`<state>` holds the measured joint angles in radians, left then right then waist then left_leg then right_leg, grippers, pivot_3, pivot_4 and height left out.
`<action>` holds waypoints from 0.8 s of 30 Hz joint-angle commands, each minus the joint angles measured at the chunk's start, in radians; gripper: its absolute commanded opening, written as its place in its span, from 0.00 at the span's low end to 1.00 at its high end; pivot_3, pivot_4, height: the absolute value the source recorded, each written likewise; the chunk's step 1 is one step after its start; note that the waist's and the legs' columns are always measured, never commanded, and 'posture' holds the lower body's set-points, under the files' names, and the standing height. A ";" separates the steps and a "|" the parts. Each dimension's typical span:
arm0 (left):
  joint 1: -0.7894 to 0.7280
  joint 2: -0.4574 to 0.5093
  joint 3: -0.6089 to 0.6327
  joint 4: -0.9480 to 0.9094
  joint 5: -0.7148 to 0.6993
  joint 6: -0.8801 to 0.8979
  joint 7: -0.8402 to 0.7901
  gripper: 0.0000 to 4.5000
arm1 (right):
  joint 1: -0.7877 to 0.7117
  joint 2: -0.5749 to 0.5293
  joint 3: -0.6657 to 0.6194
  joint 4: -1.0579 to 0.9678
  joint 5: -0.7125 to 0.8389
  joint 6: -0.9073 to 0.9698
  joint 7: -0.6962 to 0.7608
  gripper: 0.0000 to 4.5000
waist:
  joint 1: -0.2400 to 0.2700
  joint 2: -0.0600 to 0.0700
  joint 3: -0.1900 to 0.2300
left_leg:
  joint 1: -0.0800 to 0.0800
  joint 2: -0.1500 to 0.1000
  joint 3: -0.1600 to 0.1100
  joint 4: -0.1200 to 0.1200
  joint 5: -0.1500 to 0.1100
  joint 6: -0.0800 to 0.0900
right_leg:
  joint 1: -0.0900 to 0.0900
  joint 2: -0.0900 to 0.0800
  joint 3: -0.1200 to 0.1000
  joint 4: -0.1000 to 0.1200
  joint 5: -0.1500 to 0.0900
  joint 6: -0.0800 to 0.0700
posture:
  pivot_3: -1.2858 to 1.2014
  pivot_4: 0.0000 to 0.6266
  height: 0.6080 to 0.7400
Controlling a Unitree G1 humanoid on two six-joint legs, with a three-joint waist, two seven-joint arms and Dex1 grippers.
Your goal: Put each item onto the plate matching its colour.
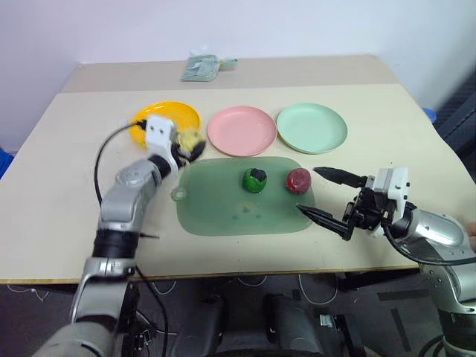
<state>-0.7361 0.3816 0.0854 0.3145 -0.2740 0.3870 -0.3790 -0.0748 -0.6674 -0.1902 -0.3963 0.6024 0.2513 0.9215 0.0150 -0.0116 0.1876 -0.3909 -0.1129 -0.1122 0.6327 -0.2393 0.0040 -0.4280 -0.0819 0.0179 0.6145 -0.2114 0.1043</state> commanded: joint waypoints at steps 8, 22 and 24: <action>-0.324 -0.054 0.110 0.677 0.099 -0.375 0.264 0.76 | -0.121 0.062 0.043 0.044 -0.063 -0.052 -0.045 1.00 | -0.002 -0.001 0.000 | 0.000 -0.001 0.000 0.000 0.000 0.000 | 0.000 0.000 0.000 0.000 0.001 0.002 | 0.52 0.24 1.00; -0.357 -0.063 0.166 0.809 0.066 -0.568 0.164 1.00 | -0.154 0.081 0.057 0.045 -0.100 -0.048 -0.105 1.00 | -0.002 -0.002 0.001 | -0.001 -0.002 0.001 0.001 0.001 -0.001 | -0.001 0.000 0.000 0.001 0.003 0.003 | 0.52 0.24 1.00; -0.329 -0.080 0.176 0.738 0.024 -0.545 0.065 1.00 | -0.154 0.080 0.059 0.031 -0.098 -0.037 -0.115 1.00 | -0.002 -0.002 0.001 | -0.001 -0.002 0.001 0.001 0.001 -0.001 | -0.001 0.000 0.000 0.001 0.003 0.003 | 0.52 0.24 1.00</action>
<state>-1.0704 0.3047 0.2499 1.1242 -0.2156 -0.1453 -0.2439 -0.2160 -0.5928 -0.1251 -0.3147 0.4947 0.2143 0.8174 0.0126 -0.0136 0.1883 -0.3917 -0.1147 -0.1115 0.6334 -0.2384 0.0028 -0.4291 -0.0819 0.0184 0.6153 -0.2086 0.1072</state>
